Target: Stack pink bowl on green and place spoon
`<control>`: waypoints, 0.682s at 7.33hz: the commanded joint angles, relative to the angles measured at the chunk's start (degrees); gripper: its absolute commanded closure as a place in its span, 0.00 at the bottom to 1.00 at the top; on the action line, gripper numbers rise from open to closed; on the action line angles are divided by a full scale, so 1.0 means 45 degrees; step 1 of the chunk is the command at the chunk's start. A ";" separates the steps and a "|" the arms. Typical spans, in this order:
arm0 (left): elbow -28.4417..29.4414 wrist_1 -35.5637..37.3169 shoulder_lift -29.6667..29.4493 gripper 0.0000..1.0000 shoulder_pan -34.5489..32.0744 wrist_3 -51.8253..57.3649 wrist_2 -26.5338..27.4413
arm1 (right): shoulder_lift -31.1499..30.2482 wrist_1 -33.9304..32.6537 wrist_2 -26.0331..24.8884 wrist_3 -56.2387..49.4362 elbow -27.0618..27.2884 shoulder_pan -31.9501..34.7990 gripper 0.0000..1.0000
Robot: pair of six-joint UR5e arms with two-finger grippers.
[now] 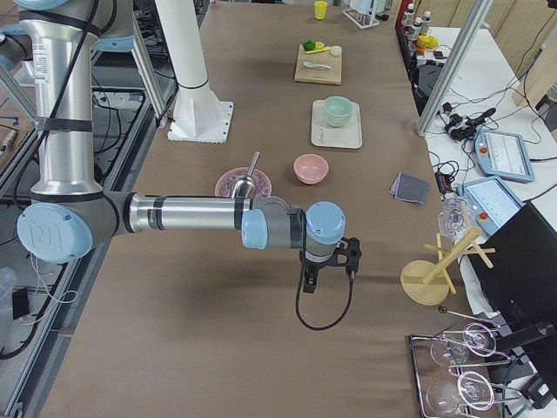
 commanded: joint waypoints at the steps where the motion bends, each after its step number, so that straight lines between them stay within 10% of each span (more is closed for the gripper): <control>1: 0.0017 -0.0014 0.0000 0.01 0.0000 0.0000 0.0000 | 0.0000 0.0002 0.0000 0.0000 -0.0004 -0.0006 0.00; 5: -0.0061 -0.0151 -0.0116 0.01 0.0000 0.0000 -0.1768 | 0.0213 0.0002 0.0000 0.0078 0.0054 -0.0123 0.00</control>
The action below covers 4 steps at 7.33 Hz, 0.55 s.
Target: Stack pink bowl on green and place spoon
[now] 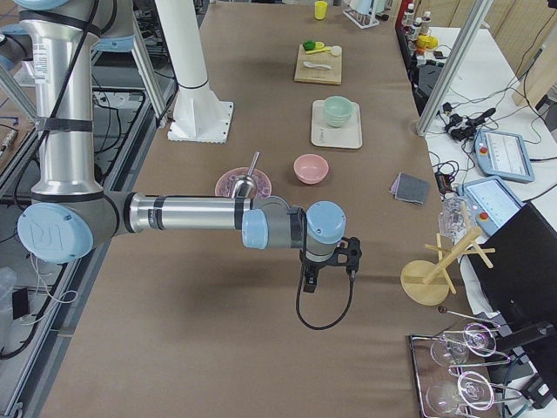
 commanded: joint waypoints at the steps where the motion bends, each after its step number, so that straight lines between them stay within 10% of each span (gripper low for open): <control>1: -0.0003 -0.0086 -0.0423 0.01 0.0000 0.0062 -0.0958 | 0.0576 0.0000 0.0000 0.0064 -0.0008 -0.0215 0.00; 4: 0.1147 -0.0900 -0.1422 0.01 0.0254 0.0122 -0.1055 | 0.1786 0.0445 0.0078 0.0103 0.0011 -0.0955 0.00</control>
